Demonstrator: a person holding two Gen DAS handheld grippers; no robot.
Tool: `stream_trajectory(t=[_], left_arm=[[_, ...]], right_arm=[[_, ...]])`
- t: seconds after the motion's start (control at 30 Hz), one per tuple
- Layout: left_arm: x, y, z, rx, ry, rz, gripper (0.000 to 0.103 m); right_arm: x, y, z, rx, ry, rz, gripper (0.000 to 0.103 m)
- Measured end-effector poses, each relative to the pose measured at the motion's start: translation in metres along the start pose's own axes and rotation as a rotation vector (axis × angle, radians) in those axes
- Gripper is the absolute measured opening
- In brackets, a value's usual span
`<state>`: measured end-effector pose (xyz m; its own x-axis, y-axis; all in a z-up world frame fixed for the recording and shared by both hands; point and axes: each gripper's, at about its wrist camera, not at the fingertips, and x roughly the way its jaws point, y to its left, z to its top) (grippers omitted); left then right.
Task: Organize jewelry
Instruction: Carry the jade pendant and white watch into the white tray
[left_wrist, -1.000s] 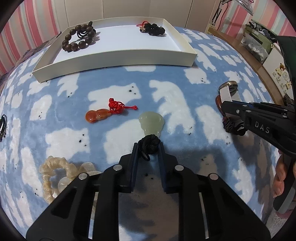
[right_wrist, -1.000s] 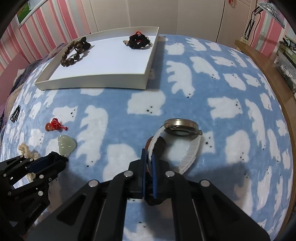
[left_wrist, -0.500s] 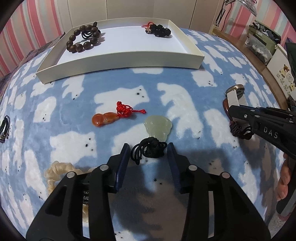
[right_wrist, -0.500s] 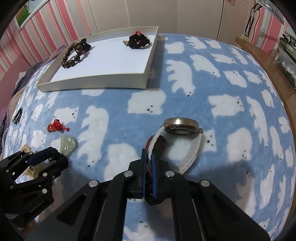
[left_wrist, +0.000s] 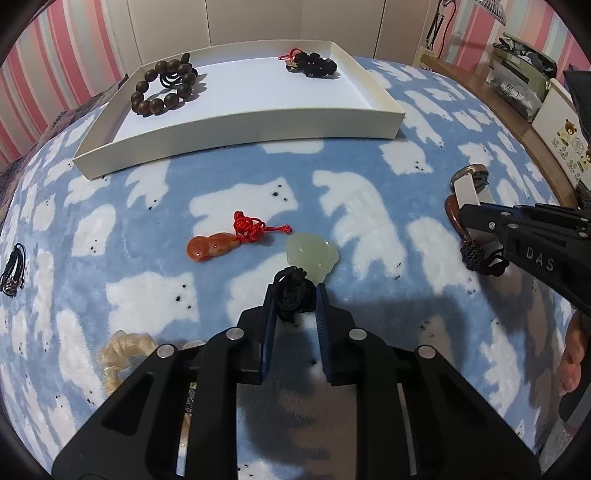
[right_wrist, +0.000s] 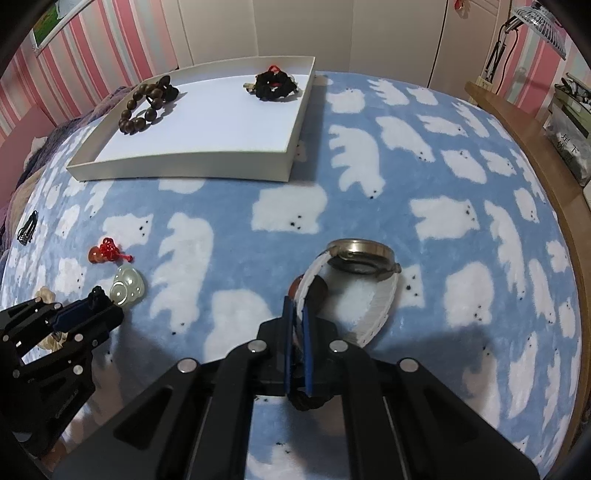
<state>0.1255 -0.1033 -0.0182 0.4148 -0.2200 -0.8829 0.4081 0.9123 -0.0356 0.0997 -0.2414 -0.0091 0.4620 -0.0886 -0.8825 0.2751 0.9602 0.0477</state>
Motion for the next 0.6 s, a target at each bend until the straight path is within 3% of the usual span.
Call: stream_trajectory(t=[0.6], left_arm=[[-0.045,0.023,0.018,-0.037,-0.115,0.003,0.017]], right_arm=[[-0.023,-0.003,0.019,0.041,-0.071,-0.004,0.004]])
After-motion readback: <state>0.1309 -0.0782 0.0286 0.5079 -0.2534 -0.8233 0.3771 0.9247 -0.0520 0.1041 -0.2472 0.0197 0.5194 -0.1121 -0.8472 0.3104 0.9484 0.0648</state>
